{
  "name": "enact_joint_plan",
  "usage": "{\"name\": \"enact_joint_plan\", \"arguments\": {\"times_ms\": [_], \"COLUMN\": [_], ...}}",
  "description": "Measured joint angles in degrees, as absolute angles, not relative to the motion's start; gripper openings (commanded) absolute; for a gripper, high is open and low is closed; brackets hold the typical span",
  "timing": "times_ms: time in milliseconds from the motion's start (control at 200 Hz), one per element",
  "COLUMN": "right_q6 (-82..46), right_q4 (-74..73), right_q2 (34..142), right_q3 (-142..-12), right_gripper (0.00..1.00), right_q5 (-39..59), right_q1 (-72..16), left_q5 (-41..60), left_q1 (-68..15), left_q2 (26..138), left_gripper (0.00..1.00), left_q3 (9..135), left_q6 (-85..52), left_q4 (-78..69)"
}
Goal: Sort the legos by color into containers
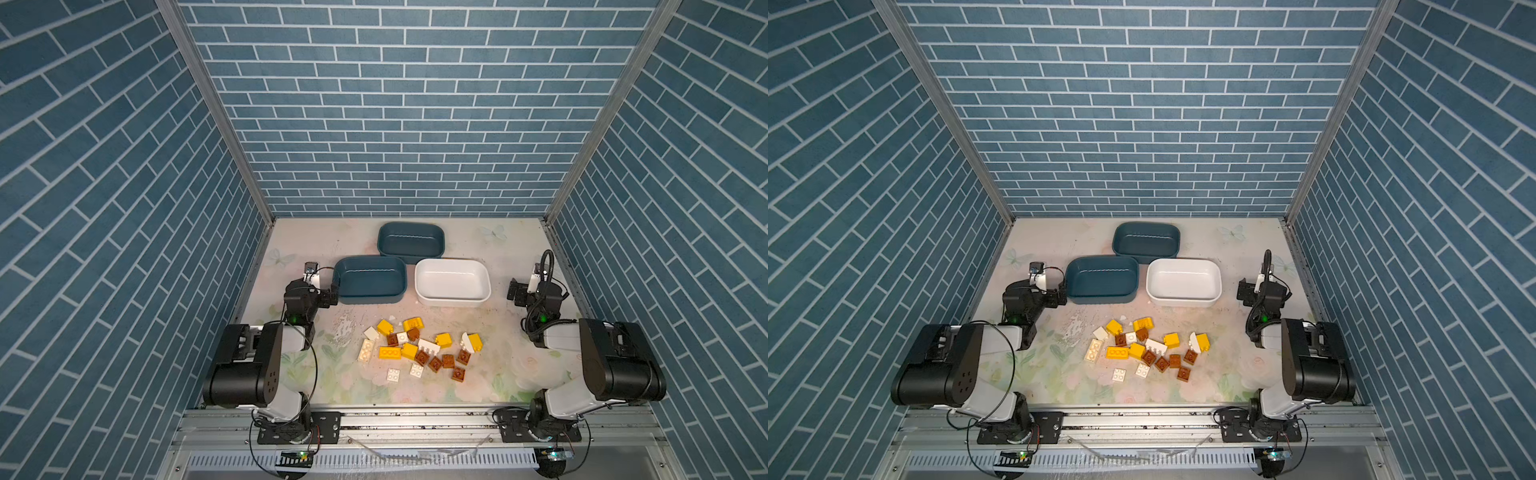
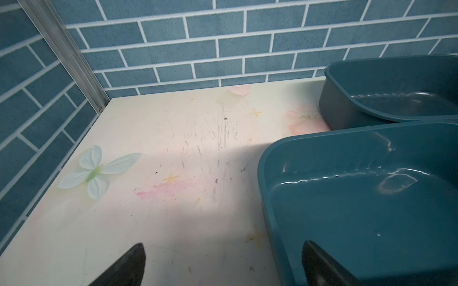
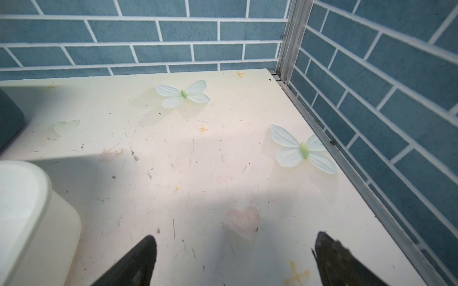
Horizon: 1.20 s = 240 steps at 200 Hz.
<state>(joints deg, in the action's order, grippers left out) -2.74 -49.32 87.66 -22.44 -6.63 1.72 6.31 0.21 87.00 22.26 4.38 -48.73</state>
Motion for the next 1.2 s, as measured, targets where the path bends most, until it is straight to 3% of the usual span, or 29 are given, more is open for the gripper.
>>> {"name": "enact_joint_plan", "arguments": {"times_ms": [1200], "right_q6": [-2.74], "right_q4": [-49.28], "right_q2": [87.66], "right_q3": [-22.44], "right_gripper": [0.99], "right_q5": [-4.29], "right_q1": [1.72], "left_q5": [6.31], "left_q1": [0.21], "left_q2": [87.00], "left_gripper": [0.99], "left_q3": [22.26], "left_q6": [4.38], "left_q4": [-48.73]}}
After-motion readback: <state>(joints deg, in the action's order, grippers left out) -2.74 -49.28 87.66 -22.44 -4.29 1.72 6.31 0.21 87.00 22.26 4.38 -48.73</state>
